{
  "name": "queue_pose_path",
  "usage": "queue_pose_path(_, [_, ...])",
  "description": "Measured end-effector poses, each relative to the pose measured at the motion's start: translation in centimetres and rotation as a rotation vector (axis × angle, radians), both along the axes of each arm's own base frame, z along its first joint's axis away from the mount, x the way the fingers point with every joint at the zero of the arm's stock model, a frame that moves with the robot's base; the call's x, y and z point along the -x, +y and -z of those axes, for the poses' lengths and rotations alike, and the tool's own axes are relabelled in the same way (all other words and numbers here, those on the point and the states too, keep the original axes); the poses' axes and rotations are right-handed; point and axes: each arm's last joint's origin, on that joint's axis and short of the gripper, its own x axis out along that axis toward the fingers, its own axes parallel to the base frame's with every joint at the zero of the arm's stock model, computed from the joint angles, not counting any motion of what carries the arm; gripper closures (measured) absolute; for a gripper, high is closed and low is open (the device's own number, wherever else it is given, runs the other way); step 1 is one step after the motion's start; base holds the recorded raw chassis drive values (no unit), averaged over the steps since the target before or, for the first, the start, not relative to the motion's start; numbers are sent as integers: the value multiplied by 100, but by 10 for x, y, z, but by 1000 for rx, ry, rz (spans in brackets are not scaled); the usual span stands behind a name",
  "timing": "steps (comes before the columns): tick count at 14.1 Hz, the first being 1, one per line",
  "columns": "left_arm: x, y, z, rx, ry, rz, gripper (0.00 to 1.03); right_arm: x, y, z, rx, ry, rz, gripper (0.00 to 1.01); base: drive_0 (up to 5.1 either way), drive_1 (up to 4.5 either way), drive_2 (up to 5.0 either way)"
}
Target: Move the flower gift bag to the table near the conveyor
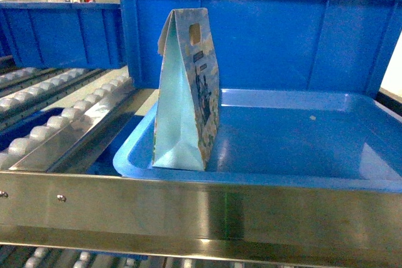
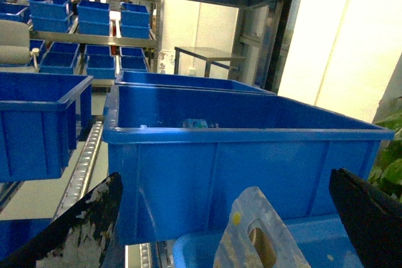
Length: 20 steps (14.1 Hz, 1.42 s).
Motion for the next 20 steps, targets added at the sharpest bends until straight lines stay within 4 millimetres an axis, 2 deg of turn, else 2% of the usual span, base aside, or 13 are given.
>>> queue_pose_path(3, [0,0,0,0,0,0,5,19,-6,5,-17,-59,25,99,0,0,0])
queue_pose_path(7, [-3,-2,0,3,29,-11,5,18,-8,7,-18,-50,43,99,0,0,0])
queue_pose_path(9, [-23,-17,-4,13,76,-7,5,18,-8,7,-18,-49,43,99,0,0,0])
queue_pose_path(12, [-42,-44,-11,-1,123,45,5,18,-8,7,-18,-49,43,99,0,0,0])
queue_pose_path(14, [-47,-63,-16,-4,112,88,5,18,-8,7,-18,-49,43,99,0,0,0])
queue_pose_path(15, [-50,-70,-14,-18,138,90,5,18,-8,7,-18,-49,43,99,0,0,0])
queue_pose_path(17, [-62,-91,7,-78,196,66,5,18,-8,7,-18,-49,43,99,0,0,0])
queue_pose_path(18, [-64,-96,16,-99,223,64,5,18,-8,7,-18,-49,43,99,0,0,0])
queue_pose_path(20, [-65,-99,22,-114,233,50,5,18,-8,7,-18,-49,43,99,0,0,0])
